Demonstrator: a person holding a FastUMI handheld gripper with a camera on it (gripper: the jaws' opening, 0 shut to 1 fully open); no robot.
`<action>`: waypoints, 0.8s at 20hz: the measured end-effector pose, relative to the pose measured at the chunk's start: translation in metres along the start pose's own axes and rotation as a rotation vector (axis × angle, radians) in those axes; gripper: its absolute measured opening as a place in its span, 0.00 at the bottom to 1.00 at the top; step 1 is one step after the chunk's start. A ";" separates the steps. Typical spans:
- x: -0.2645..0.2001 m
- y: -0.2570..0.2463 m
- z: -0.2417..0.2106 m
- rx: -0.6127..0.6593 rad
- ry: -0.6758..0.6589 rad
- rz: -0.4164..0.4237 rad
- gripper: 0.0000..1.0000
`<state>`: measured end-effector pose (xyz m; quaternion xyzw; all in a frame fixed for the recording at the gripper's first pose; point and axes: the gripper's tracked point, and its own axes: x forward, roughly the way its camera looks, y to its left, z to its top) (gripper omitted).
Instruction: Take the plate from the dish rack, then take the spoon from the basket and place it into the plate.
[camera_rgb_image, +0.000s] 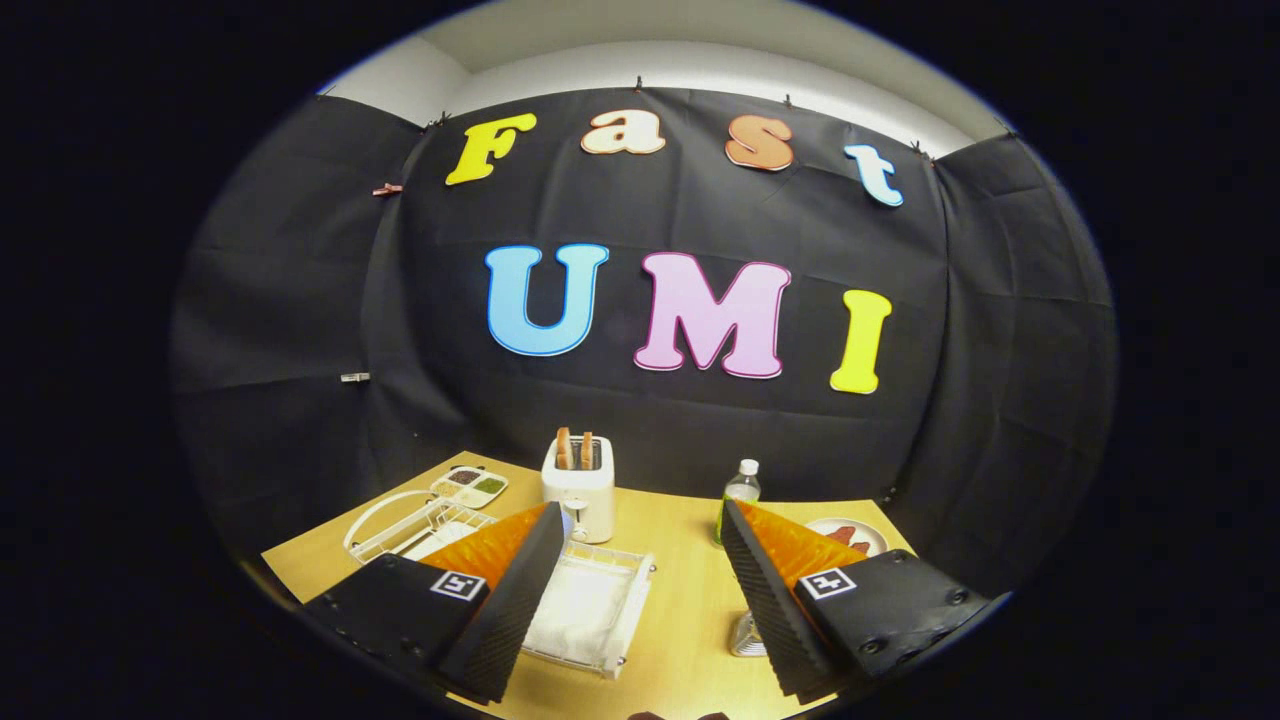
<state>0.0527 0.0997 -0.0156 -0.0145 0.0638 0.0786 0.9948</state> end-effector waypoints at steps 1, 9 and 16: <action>0.009 0.006 -0.001 -0.002 0.010 0.005 0.97; 0.094 0.052 -0.046 0.014 0.261 0.003 0.98; 0.129 0.070 -0.121 0.028 0.548 -0.002 0.97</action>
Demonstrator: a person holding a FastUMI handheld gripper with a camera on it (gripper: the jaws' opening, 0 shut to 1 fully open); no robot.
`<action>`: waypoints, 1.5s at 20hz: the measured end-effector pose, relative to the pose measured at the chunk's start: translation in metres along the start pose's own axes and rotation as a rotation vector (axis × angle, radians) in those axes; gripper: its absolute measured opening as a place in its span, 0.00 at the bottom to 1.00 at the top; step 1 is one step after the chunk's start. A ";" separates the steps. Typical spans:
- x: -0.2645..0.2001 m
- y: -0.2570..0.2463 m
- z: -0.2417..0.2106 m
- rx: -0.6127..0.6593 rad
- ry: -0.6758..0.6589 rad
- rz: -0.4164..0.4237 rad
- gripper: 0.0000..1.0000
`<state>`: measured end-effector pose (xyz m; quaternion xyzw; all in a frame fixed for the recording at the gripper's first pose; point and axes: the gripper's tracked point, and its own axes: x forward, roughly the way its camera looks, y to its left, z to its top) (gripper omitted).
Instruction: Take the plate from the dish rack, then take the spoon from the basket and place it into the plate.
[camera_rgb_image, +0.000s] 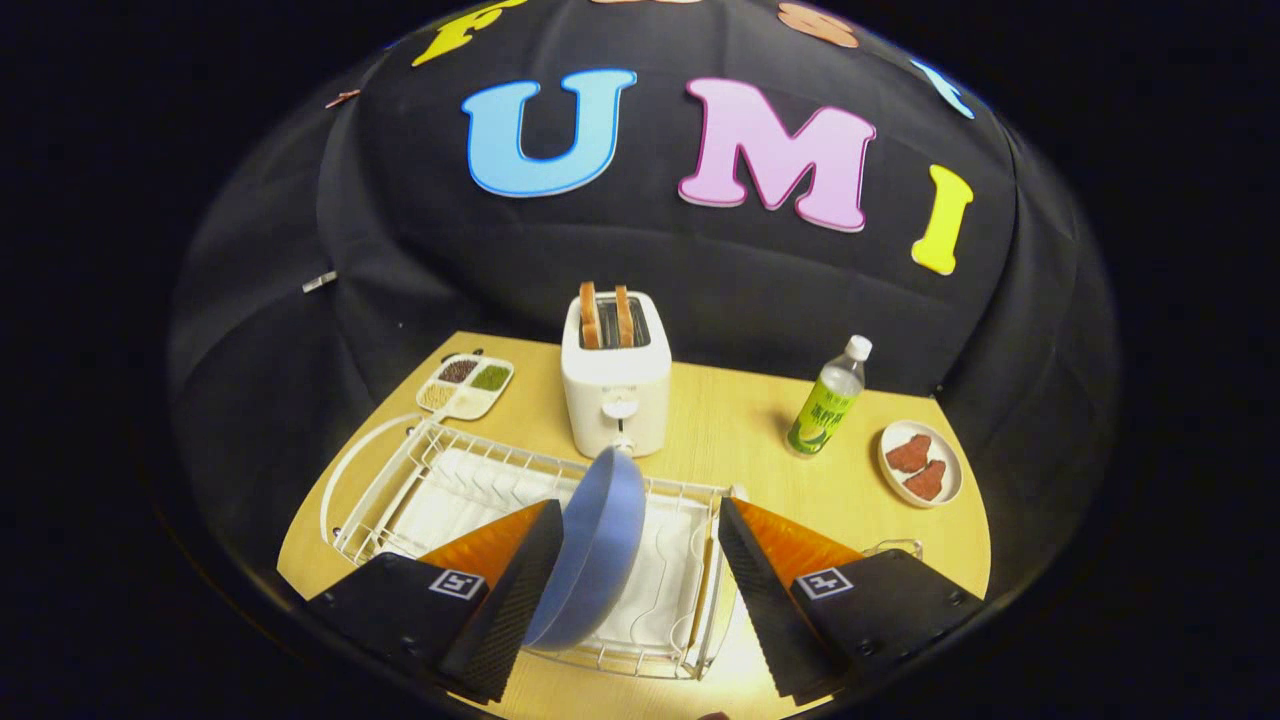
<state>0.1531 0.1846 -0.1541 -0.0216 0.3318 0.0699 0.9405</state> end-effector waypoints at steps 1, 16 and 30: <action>0.007 0.002 -0.007 -0.004 0.033 0.007 0.96; 0.029 0.034 -0.032 0.138 0.156 -0.030 0.39; 0.018 0.011 -0.008 0.062 0.068 -0.240 0.30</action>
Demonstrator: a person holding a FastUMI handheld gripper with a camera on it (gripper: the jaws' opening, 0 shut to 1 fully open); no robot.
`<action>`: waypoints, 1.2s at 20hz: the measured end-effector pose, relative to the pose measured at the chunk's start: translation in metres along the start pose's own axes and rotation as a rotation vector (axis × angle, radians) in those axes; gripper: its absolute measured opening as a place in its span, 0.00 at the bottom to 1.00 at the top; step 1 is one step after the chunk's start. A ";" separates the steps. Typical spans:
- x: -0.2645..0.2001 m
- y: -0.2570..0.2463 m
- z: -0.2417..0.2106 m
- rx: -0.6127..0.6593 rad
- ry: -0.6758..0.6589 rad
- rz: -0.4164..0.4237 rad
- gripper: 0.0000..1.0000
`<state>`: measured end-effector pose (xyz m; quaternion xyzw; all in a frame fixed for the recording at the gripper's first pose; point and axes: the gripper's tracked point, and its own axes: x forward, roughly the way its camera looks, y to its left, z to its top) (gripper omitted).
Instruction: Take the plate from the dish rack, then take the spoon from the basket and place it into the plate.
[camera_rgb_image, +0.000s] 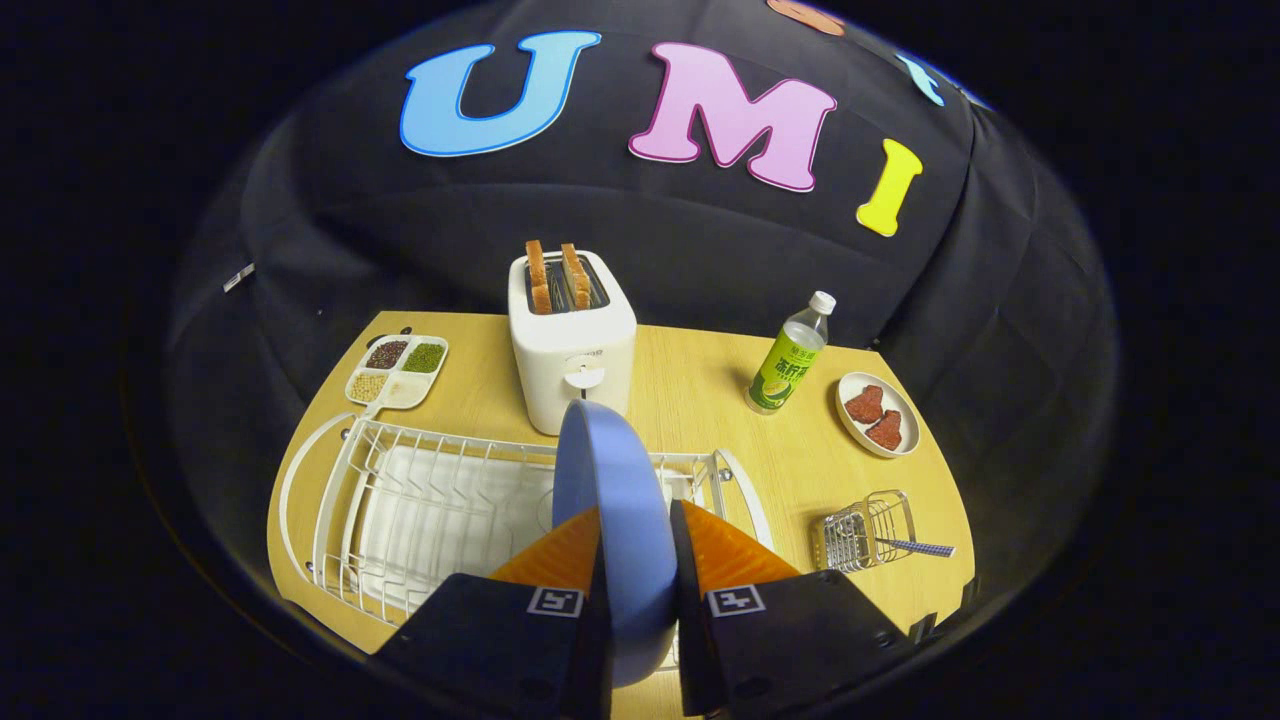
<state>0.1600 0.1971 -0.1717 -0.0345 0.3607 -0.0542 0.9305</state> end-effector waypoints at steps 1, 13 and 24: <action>0.000 -0.002 0.000 -0.001 0.001 0.005 0.30; -0.013 -0.034 -0.008 0.095 -0.015 0.120 0.27; -0.073 -0.099 -0.019 0.237 -0.036 0.301 0.27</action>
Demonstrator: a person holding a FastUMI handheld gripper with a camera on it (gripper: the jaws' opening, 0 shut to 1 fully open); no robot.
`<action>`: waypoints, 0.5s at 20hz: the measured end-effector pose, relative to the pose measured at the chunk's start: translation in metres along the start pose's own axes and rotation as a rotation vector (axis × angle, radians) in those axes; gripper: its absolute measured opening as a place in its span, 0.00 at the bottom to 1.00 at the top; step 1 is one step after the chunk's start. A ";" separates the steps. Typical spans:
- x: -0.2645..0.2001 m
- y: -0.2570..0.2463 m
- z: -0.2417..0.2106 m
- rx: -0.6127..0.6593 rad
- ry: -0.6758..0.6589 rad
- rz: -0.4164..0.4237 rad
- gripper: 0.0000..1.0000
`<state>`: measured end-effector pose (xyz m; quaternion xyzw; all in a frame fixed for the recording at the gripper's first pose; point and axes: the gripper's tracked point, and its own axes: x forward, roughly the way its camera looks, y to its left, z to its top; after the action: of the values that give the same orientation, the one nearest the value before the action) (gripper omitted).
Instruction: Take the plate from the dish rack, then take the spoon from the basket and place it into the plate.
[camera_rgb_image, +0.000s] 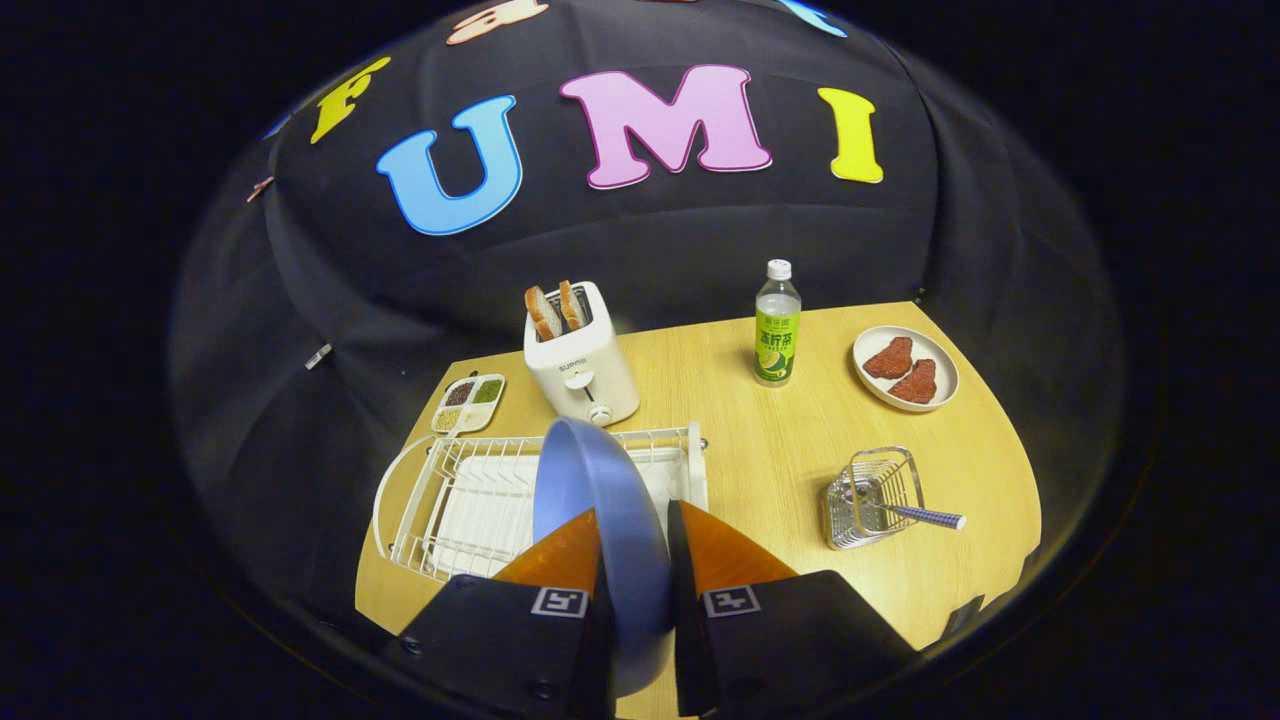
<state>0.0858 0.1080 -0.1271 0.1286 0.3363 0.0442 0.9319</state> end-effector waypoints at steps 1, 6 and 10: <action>-0.008 -0.008 -0.001 0.008 -0.006 0.010 0.27; -0.044 -0.060 -0.021 0.047 -0.001 0.021 0.27; -0.071 -0.107 -0.047 0.114 0.019 0.014 0.27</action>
<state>0.0007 0.0028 -0.1476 0.1833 0.3461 0.0330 0.9195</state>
